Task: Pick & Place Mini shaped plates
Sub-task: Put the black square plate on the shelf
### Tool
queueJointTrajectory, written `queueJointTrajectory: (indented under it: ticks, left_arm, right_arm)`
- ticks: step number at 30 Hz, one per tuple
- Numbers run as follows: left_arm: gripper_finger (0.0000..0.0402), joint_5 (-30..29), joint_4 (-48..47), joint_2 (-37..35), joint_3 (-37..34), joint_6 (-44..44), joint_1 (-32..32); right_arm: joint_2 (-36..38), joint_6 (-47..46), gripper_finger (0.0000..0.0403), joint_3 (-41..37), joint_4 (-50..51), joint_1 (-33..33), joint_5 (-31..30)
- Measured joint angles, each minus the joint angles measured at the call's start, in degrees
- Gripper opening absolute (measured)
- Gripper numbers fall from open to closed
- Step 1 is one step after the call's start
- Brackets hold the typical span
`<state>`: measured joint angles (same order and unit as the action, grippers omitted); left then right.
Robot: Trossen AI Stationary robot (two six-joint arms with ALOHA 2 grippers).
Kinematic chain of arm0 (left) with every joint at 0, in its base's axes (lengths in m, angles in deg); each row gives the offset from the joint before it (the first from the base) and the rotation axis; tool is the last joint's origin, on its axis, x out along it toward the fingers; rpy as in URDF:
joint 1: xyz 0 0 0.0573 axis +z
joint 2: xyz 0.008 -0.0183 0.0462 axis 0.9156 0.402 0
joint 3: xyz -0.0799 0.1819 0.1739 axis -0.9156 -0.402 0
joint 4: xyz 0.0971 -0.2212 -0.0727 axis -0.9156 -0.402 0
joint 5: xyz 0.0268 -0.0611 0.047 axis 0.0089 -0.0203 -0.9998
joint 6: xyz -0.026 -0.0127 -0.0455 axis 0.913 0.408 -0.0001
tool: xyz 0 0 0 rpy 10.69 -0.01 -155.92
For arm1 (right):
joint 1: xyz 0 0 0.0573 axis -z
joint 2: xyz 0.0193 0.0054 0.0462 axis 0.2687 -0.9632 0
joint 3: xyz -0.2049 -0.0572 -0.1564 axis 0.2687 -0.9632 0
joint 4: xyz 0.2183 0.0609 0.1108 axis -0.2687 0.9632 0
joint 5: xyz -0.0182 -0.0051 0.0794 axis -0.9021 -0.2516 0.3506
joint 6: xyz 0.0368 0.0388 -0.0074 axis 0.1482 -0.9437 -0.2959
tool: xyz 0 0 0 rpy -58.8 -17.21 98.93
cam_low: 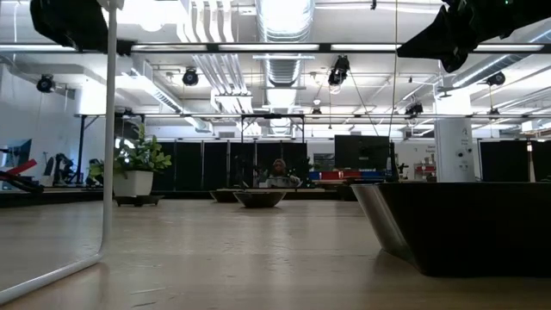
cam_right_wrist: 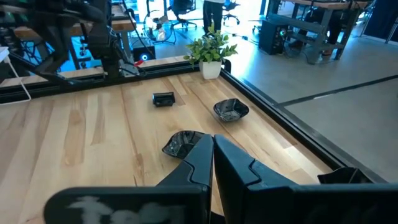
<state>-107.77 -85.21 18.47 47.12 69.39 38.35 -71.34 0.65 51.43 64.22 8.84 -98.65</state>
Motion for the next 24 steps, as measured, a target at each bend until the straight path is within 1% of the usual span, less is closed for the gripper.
queueJointTrajectory:
  ticks: [5,8,12,15,18,24]
  left_arm:
    - [0.0,7.5,0.1,-1.3,1.4,-4.6,-0.6]
    - [0.0,10.5,0.3,-1.6,2.3,-6.5,-1.6]
    - [0.0,14.6,1.6,-1.7,3.1,-6.8,-3.5]
    - [0.0,16.1,4.4,-1.4,3.1,-5.7,-5.9]
    - [0.0,16.3,6.0,-0.4,3.0,-3.9,-8.6]
    - [0.0,16.0,6.5,2.4,3.0,3.5,-13.9]
  right_arm:
    - [0.0,0.0,0.0013,0.0,0.0,0.0,0.0]
    - [0.0,0.0,0.0013,0.0,0.0,0.0,0.0]
    - [0.0,0.0,0.0013,-0.1,0.0,0.0,0.0]
    - [0.0,0.1,0.0013,-0.1,0.0,0.0,0.0]
    - [0.0,0.2,0.0013,-0.1,0.0,0.0,0.0]
    - [0.0,0.2,0.0013,-0.2,0.0,0.0,0.0]
